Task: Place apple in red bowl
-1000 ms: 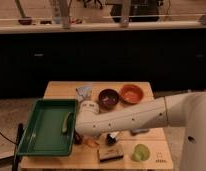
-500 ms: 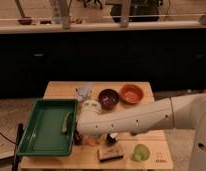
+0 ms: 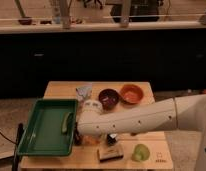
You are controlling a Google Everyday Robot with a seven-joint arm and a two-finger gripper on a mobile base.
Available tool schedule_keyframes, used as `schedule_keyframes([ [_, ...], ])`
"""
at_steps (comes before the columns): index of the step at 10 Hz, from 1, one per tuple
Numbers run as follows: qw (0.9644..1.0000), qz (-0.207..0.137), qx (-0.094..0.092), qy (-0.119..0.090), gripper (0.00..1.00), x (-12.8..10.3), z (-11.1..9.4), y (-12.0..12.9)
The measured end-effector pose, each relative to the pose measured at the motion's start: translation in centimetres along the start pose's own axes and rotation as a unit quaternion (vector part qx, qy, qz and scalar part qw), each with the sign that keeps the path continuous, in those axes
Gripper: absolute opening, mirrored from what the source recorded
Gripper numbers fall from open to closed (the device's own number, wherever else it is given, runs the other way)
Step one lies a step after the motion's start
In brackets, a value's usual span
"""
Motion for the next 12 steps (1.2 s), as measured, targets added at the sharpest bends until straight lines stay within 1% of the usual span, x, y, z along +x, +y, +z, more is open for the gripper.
schedule_keyframes([
  [2, 0.9999, 0.010, 0.004, 0.007, 0.00, 0.8, -0.9, 0.3],
  [5, 0.9989, 0.040, 0.014, 0.020, 0.00, 3.2, -3.6, 1.4],
  [6, 0.9983, 0.050, 0.016, 0.023, 0.00, 4.0, -4.0, 2.0],
  [9, 0.9941, 0.099, 0.023, 0.038, 0.00, 8.1, -5.5, 4.6],
  [10, 0.9930, 0.109, 0.024, 0.040, 0.00, 8.8, -5.7, 5.0],
  [12, 0.9869, 0.152, 0.026, 0.049, 0.00, 11.7, -6.5, 6.2],
])
